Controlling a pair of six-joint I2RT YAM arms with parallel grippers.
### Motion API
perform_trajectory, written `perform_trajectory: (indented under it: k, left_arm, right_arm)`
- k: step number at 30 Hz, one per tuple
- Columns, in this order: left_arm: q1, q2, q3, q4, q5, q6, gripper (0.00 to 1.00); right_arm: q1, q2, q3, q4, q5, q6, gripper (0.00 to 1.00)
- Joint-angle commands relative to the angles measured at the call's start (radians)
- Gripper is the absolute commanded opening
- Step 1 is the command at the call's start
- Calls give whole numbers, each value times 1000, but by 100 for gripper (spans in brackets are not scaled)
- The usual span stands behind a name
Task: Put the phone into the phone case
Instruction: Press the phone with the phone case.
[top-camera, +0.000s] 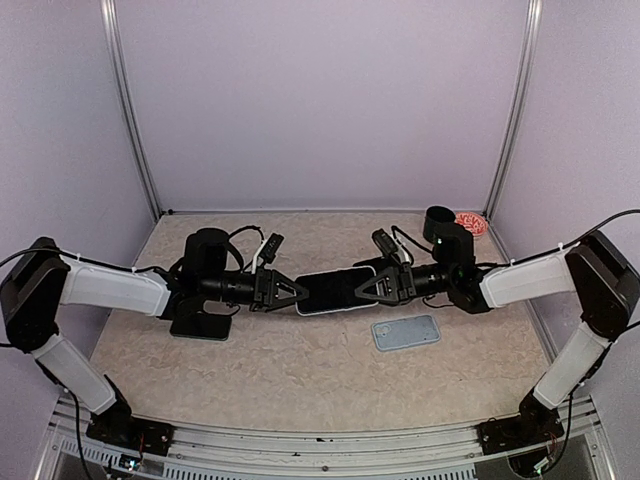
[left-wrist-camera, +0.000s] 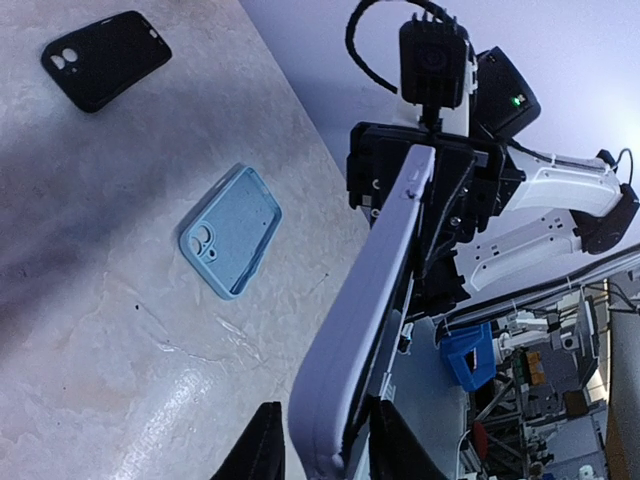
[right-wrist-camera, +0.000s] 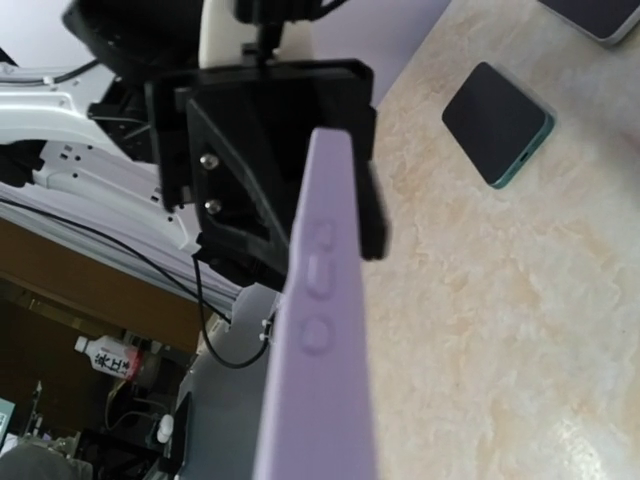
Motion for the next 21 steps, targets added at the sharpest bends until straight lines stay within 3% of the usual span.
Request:
perform_trajectory:
  k: [1,14,21]
  left_arm:
    - [24,-8,-22,1,-22,-3,35]
    - [53,19,-39,179,40,-111,40]
    - [48,39,-14,171,42,-105,38]
  right_arm:
    - [1,-51,-12,80,-24,32,0]
    - [3,-44,-39,158,-69,90,0]
    - [17,-21,-39,166,-72,95,0]
